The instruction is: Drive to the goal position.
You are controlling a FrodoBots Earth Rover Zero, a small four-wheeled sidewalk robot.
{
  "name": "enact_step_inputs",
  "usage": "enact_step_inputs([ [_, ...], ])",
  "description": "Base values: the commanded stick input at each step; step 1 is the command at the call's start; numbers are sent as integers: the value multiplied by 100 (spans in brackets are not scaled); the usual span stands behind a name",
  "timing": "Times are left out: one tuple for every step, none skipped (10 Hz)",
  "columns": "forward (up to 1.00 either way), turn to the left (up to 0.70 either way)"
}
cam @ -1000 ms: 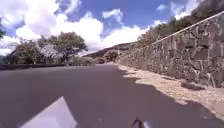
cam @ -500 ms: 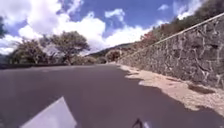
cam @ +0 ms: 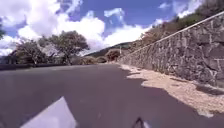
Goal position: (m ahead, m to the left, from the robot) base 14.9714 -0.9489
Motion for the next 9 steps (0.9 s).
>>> enact_step_inputs([
  [45,0],
  [45,0],
  [45,0],
  [45,0],
  [45,0],
  [45,0],
  [45,0],
  [45,0],
  [45,0],
])
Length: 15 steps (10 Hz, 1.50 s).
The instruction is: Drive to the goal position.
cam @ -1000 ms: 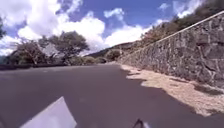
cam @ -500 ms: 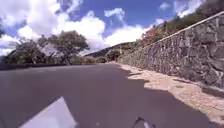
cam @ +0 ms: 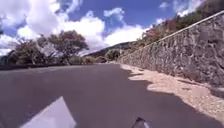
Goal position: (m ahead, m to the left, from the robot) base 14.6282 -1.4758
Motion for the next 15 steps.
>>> enact_step_inputs([
  [45,0],
  [45,0],
  [45,0],
  [45,0],
  [45,0],
  [45,0],
  [45,27],
  [45,27],
  [45,27],
  [45,27],
  [45,27],
  [45,27],
  [45,16],
  [45,6],
  [45,0],
])
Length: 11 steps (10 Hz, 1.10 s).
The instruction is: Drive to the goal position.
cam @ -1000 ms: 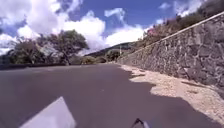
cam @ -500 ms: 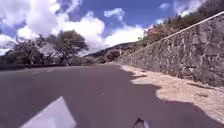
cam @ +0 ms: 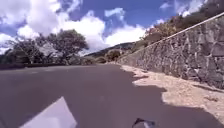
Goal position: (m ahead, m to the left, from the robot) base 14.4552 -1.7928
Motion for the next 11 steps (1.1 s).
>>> enact_step_inputs([
  [45,0],
  [45,0],
  [45,0],
  [45,0],
  [45,0],
  [45,0],
  [45,0],
  [45,0],
  [45,0],
  [45,0],
  [45,0],
])
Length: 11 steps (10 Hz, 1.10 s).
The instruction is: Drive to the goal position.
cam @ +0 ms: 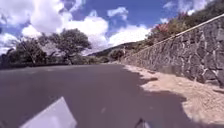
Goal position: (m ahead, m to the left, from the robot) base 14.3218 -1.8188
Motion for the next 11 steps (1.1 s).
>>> enact_step_inputs([
  [45,0],
  [45,0],
  [45,0],
  [45,0],
  [45,0],
  [45,0],
  [45,0],
  [45,0],
  [45,0],
  [45,0],
  [45,0],
])
